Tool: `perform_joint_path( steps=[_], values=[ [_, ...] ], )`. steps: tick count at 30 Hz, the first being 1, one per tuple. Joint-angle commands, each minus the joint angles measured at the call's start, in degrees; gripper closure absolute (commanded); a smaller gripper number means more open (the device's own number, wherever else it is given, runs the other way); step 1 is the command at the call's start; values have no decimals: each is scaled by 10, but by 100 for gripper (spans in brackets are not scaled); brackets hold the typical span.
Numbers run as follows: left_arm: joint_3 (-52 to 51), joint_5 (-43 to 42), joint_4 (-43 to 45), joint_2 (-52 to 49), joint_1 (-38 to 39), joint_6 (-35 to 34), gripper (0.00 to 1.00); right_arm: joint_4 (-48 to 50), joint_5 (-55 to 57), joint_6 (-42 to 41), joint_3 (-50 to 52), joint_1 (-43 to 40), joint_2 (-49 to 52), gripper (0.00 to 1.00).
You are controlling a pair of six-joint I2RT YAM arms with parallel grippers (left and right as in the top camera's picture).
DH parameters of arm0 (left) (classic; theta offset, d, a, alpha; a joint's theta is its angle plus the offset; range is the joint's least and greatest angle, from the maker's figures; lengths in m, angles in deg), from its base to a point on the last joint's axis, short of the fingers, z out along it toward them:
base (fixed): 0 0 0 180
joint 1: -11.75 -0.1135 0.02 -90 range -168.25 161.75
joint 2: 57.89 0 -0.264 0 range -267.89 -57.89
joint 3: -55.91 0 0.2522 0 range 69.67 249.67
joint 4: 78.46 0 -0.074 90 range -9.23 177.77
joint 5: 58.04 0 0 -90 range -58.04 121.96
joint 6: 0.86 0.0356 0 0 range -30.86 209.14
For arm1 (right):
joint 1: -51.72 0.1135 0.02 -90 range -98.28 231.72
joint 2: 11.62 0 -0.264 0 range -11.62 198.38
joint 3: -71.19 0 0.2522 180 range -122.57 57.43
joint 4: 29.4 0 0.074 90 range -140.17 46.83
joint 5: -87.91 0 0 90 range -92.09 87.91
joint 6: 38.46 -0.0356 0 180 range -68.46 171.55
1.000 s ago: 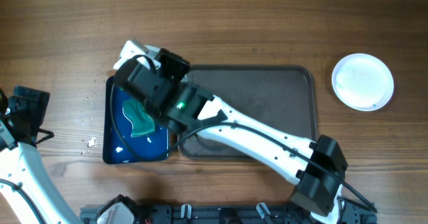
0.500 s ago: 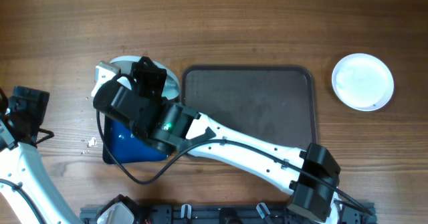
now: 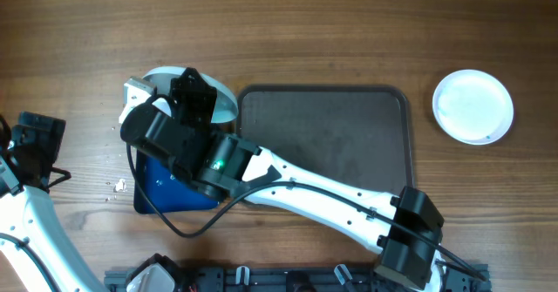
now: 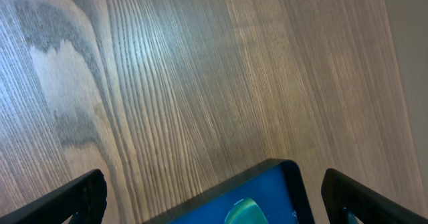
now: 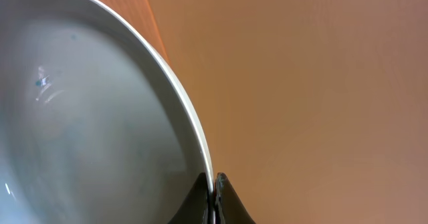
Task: Clean dirty plates on tray and stack at the side
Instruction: 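Tilt the plate over the blue tray with the right gripper to drain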
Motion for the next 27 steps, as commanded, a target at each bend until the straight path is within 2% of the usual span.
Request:
perform_joint_path(
  steps=[1,27],
  values=[
    [9,-7,0,-2,-4,-6,0,9,24,16,-15,4,10,96],
    [9,-7,-1,-11,-4,-6,0,17,31,21,-15,9,10,95]
  ],
)
